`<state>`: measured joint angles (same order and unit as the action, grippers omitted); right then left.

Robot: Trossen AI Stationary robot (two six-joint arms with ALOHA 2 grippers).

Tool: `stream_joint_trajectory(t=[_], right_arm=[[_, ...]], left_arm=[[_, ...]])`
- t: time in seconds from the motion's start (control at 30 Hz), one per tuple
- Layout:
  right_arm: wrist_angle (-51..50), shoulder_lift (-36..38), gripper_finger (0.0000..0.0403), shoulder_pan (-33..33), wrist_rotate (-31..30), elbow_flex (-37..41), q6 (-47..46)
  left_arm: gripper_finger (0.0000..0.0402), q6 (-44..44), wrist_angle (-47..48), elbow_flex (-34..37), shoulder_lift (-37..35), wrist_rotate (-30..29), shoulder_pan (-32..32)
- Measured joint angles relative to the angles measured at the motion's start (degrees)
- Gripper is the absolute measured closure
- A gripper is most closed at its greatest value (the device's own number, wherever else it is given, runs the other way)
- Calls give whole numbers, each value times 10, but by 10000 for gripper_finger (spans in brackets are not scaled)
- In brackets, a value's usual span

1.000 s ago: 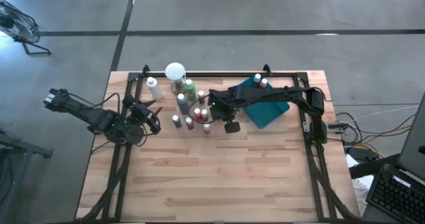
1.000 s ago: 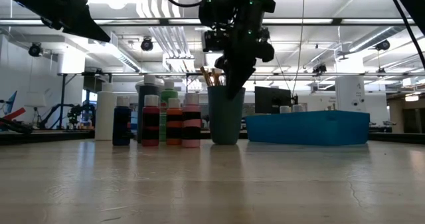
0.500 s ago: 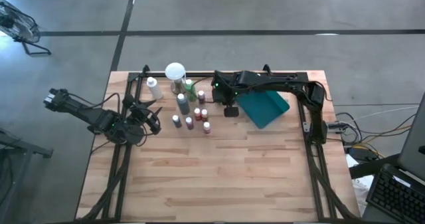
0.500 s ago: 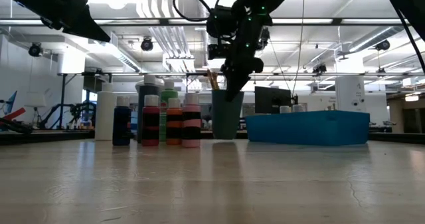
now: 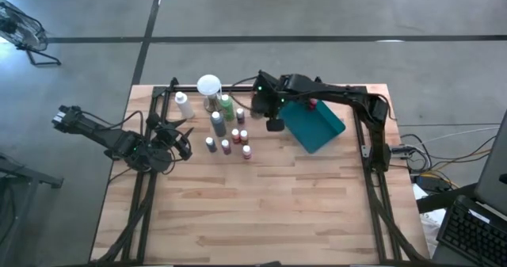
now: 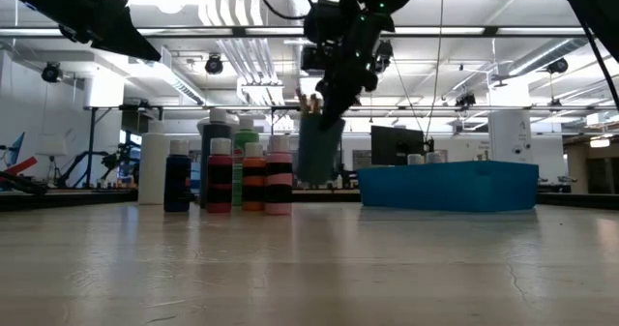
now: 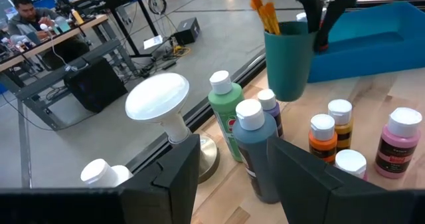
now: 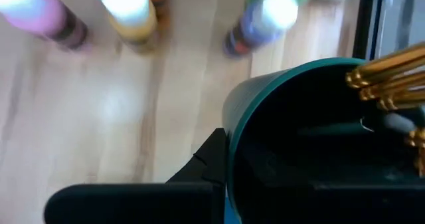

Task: Pick & Place Paint Supplies
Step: Adjust the green cup

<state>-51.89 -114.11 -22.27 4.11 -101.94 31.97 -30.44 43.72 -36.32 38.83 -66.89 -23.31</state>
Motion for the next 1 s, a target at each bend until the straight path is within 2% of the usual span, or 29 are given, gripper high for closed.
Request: stream_joint_trajectory(t=[0.1,0.3,0.5,0.8,1.0], right_arm=[[-36,-9,394,-16,23,-41,1],[-138,-57,395,-35,23,-143,4],[-182,-113,394,-37,24,-222,24],[-230,-185,394,-50,18,-296,32],[-220,-191,395,-60,-11,-297,36]], left_arm=[[220,0,0,0,0,0,0],[220,0,-1,0,0,0,0],[220,0,-2,0,0,4,0],[220,0,-2,0,0,4,0],[220,0,-2,0,0,4,0]])
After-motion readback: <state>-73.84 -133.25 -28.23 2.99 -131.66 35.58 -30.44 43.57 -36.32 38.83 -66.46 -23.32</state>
